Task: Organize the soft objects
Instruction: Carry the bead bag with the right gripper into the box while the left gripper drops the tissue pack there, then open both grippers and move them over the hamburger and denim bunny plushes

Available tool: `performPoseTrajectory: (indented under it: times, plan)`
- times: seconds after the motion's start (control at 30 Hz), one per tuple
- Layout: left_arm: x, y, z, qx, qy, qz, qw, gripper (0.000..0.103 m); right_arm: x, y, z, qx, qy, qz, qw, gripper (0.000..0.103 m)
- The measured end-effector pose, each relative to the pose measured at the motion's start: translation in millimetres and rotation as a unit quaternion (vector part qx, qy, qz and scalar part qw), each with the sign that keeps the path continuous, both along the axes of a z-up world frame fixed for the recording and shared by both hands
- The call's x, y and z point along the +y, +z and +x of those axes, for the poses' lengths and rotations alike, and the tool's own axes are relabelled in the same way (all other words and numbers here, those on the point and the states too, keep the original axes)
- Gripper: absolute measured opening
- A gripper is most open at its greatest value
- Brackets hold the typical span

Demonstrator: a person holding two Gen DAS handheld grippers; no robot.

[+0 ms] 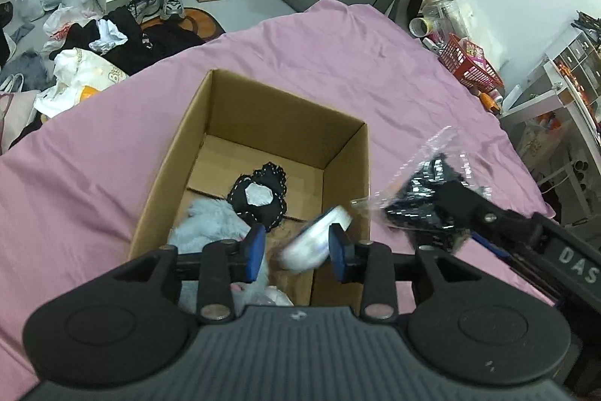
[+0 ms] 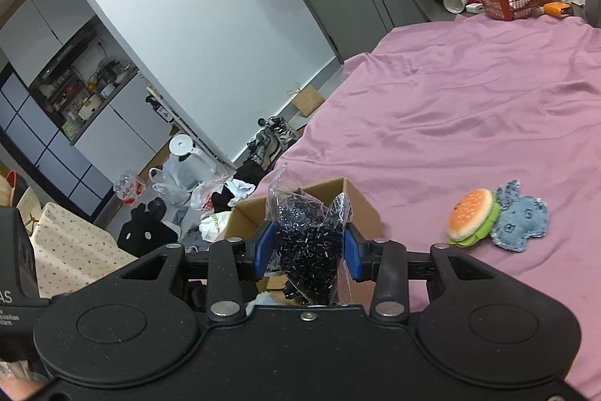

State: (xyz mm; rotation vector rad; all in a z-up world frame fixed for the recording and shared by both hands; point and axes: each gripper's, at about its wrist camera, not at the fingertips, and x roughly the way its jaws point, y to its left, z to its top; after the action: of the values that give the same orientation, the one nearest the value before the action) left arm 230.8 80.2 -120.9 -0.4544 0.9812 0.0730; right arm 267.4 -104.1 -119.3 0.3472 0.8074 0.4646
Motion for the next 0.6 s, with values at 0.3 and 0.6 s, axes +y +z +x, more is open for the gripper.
performPoseTrajectory:
  times: [0.3, 0.6]
  plan:
    - [14, 12, 6, 0.003, 0.008, 0.026, 0.9996, 0.036, 12, -2, 0, 0.016, 0.022, 0.006, 1.0, 0.044]
    - [25, 19, 4, 0.008, 0.024, 0.042, 0.9988, 0.037, 10, 5, -11, 0.014, 0.03, 0.008, 0.999, 0.055]
